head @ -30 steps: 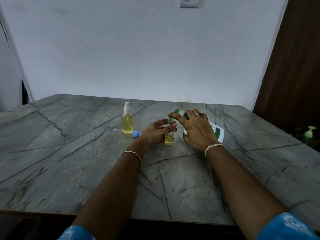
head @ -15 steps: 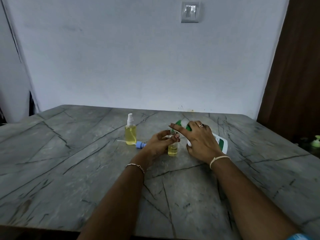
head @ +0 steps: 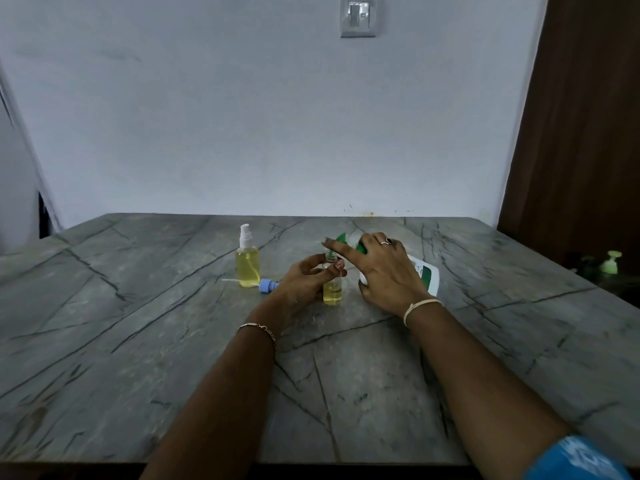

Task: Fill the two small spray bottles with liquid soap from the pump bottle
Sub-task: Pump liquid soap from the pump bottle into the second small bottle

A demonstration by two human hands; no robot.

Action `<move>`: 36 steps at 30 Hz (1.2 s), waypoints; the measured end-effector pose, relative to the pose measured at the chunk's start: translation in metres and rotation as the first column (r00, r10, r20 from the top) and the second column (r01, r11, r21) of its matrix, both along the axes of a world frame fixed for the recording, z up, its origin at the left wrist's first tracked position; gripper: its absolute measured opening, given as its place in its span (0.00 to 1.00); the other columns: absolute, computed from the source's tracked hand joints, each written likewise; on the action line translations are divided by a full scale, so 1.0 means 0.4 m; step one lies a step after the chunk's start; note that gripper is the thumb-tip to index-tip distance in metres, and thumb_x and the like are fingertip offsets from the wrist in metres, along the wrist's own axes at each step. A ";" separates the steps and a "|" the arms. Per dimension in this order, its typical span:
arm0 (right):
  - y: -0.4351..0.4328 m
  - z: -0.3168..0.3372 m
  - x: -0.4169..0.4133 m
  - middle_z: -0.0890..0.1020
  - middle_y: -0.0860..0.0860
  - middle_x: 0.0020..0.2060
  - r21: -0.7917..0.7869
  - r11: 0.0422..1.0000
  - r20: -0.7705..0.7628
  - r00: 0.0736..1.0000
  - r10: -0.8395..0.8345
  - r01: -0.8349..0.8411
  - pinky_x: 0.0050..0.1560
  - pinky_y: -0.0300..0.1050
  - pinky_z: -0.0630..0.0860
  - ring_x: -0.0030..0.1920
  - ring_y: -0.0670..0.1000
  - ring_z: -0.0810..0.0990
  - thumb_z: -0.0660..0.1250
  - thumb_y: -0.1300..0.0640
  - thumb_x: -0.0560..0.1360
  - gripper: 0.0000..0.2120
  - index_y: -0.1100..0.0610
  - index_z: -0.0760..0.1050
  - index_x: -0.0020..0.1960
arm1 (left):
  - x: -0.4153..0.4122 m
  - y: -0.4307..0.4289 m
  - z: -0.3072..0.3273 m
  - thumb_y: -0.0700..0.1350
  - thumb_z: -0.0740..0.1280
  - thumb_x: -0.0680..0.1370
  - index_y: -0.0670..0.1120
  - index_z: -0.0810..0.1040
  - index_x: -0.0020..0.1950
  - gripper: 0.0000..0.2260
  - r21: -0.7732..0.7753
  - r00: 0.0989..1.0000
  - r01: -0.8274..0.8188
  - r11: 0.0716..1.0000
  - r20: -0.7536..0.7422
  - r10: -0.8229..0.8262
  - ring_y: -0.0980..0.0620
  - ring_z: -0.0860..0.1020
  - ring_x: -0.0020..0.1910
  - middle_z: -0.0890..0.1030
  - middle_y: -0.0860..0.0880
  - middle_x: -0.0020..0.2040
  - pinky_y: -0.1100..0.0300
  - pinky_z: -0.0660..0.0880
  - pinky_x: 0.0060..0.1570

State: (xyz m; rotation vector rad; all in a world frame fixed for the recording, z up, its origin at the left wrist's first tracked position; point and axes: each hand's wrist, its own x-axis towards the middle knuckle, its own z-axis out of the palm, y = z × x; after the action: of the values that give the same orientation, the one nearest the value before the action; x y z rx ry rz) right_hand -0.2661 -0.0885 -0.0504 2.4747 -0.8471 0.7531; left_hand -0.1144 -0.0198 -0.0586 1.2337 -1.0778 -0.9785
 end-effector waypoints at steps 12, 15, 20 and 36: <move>0.007 0.010 -0.002 0.75 0.53 0.54 0.089 0.995 0.074 0.997 0.031 -0.037 0.57 0.54 0.69 0.59 0.57 0.72 0.68 0.57 0.69 0.33 0.42 0.61 0.70 | -0.005 0.003 -0.003 0.47 0.70 0.75 0.43 0.75 0.65 0.19 -0.010 0.998 -0.003 1.000 0.055 0.004 0.47 0.80 0.53 0.82 0.42 0.56 0.46 0.78 0.56; 0.005 0.010 -0.010 0.74 0.54 0.52 0.050 0.998 0.046 0.999 0.028 -0.031 0.54 0.54 0.70 0.57 0.57 0.72 0.67 0.58 0.69 0.38 0.40 0.55 0.73 | -0.009 0.001 -0.003 0.47 0.70 0.75 0.43 0.75 0.63 0.18 -0.016 0.999 -0.014 1.000 0.045 0.015 0.48 0.80 0.51 0.82 0.41 0.56 0.45 0.77 0.57; 0.007 0.007 -0.011 0.74 0.54 0.51 0.069 0.997 0.050 0.998 0.043 -0.046 0.53 0.54 0.71 0.57 0.57 0.72 0.66 0.58 0.69 0.38 0.38 0.54 0.73 | -0.009 -0.004 -0.007 0.47 0.70 0.76 0.43 0.75 0.63 0.17 -0.025 0.998 -0.034 0.999 0.054 0.035 0.47 0.80 0.52 0.82 0.40 0.56 0.46 0.78 0.57; 0.002 0.008 -0.011 0.75 0.52 0.48 0.167 0.983 0.082 0.994 0.065 -0.078 0.54 0.52 0.72 0.55 0.56 0.72 0.65 0.58 0.68 0.37 0.38 0.55 0.72 | -0.002 0.004 -0.006 0.47 0.70 0.76 0.50 0.77 0.52 0.06 -0.025 0.999 0.020 0.999 0.040 -0.019 0.47 0.81 0.52 0.83 0.42 0.54 0.50 0.79 0.55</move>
State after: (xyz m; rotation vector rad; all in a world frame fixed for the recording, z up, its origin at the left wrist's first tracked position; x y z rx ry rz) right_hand -0.2707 -0.0875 -0.0472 2.6543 -0.8869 0.8370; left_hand -0.1150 -0.0184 -0.0608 1.2290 -1.1320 -0.9553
